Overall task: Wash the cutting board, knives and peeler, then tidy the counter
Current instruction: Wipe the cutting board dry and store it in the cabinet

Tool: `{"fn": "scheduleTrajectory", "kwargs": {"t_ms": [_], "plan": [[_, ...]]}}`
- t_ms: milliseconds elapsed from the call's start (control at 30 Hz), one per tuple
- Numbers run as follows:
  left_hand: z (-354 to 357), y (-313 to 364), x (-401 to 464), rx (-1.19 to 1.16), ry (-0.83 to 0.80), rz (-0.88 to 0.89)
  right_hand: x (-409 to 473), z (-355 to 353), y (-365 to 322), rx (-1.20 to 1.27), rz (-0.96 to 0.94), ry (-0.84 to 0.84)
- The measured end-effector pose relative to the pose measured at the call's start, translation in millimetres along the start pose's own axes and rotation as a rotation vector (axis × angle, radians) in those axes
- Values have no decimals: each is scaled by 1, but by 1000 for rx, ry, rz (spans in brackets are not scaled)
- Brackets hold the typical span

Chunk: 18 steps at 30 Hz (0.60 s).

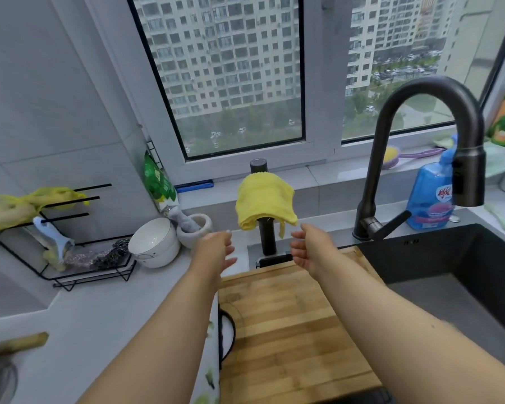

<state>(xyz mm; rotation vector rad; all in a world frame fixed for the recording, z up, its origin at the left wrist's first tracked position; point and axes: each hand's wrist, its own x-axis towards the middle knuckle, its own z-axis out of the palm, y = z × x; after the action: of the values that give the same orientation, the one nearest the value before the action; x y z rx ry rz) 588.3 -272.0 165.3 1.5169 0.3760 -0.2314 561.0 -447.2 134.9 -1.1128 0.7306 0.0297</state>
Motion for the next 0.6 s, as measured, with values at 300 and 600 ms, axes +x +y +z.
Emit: {"fn": "scheduleTrajectory", "kwargs": {"t_ms": [300, 600], "plan": [[-39, -40, -27, 123, -40, 20, -54, 33, 37, -86, 4, -121], [-76, -63, -66, 165, 68, 30, -87, 53, 66, -278, 14, -270]]}}
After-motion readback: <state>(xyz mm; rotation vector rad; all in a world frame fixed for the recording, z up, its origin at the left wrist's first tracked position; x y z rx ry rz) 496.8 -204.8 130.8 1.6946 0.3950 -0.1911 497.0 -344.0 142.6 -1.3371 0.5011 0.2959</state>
